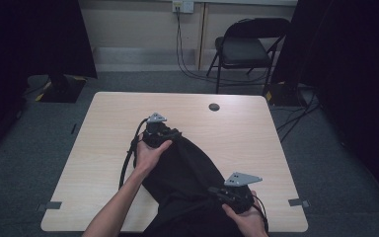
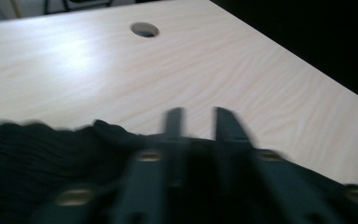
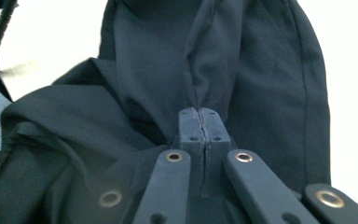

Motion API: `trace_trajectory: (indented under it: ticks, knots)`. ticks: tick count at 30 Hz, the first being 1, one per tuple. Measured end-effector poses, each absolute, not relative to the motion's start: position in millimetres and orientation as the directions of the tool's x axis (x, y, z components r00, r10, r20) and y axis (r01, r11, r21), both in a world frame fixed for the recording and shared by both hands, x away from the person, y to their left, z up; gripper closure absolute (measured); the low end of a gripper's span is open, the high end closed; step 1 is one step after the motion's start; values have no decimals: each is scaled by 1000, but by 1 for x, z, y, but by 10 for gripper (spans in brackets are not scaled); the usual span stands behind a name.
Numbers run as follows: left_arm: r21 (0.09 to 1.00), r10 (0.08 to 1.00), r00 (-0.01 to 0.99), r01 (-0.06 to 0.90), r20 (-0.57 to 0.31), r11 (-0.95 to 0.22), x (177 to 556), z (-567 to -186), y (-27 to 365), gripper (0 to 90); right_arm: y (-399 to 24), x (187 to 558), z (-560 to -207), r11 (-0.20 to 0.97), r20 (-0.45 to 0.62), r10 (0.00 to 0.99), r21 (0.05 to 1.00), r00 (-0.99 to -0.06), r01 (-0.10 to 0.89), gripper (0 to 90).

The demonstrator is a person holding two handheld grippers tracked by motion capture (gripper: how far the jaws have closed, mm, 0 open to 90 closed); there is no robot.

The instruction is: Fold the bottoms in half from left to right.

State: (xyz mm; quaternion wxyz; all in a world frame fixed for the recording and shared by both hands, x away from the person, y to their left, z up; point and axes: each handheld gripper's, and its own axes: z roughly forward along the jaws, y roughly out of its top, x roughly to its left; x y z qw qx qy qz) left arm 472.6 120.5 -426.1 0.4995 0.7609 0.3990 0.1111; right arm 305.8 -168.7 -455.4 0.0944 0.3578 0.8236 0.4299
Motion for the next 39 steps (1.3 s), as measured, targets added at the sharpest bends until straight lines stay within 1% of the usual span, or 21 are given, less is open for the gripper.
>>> trace_trajectory:
  ticks: [2, 5, 6, 9, 11, 14, 16, 19, 21, 24, 25, 26, 28, 29, 30, 31, 33, 35, 36, 37, 39]
  knots:
    - [862, 725, 651, 480, -226, -161, 469, -419, 129, 540, -171, 307, -458, 389, 144, 677, 763, -722, 516, 891]
    - [859, 745, 637, 478, -196, -182, 459, -414, 151, 534, -174, 310, -461, 392, 141, 686, 755, -714, 526, 891]
    - [859, 745, 637, 478, -196, -182, 459, -414, 151, 534, -174, 310, -461, 392, 141, 686, 755, -714, 526, 891]
    - [848, 752, 627, 496, -203, -185, 448, -421, 172, 615, -179, 313, -461, 400, 126, 698, 747, -705, 530, 889]
    - [830, 753, 630, 513, -191, -219, 436, -431, 190, 706, -183, 314, -461, 403, 120, 706, 742, -698, 536, 888]
    - [807, 750, 636, 532, -182, -256, 426, -439, 201, 758, -190, 315, -461, 404, 113, 720, 735, -685, 545, 887]
    - [801, 752, 635, 537, -177, -265, 423, -442, 204, 758, -192, 315, -461, 405, 110, 723, 732, -682, 548, 887]
    - [788, 764, 619, 557, -182, -264, 416, -454, 210, 723, -194, 310, -463, 425, 104, 717, 719, -690, 550, 885]
    - [766, 747, 641, 567, -177, -305, 414, -463, 208, 715, -192, 306, -465, 447, 93, 706, 711, -703, 543, 866]
    - [740, 726, 671, 564, -151, -368, 414, -472, 201, 710, -192, 312, -462, 414, 107, 700, 745, -706, 523, 730]
    - [733, 726, 673, 563, -139, -382, 414, -476, 199, 710, -186, 324, -457, 390, 115, 696, 768, -708, 508, 630]
    - [721, 725, 678, 564, -124, -404, 415, -479, 197, 710, -186, 324, -457, 390, 115, 696, 768, -708, 508, 630]
    - [702, 722, 684, 566, -107, -433, 415, -485, 195, 709, -174, 343, -454, 393, 94, 702, 776, -706, 493, 596]
    - [687, 725, 682, 574, -100, -445, 416, -490, 193, 707, -160, 363, -456, 424, 47, 705, 772, -707, 473, 555]
    - [687, 725, 682, 574, -100, -445, 416, -490, 193, 705, -160, 363, -456, 424, 47, 705, 772, -707, 473, 555]
    - [690, 725, 682, 571, -98, -444, 416, -491, 193, 705, -147, 385, -460, 460, -3, 717, 753, -697, 470, 552]
    - [691, 725, 681, 573, -103, -440, 417, -491, 193, 704, -146, 390, -461, 459, -5, 720, 753, -694, 472, 548]
    - [693, 724, 681, 575, -111, -435, 417, -492, 195, 704, -141, 416, -475, 444, -5, 759, 735, -651, 513, 529]
    - [695, 725, 679, 578, -118, -428, 417, -492, 195, 704, -141, 421, -479, 440, 5, 764, 726, -645, 528, 585]
    - [694, 726, 677, 580, -120, -426, 418, -492, 195, 704, -141, 421, -479, 440, 5, 764, 726, -645, 528, 585]
    - [695, 728, 675, 581, -120, -424, 418, -492, 195, 703, -141, 421, -481, 412, 40, 757, 745, -653, 524, 809]
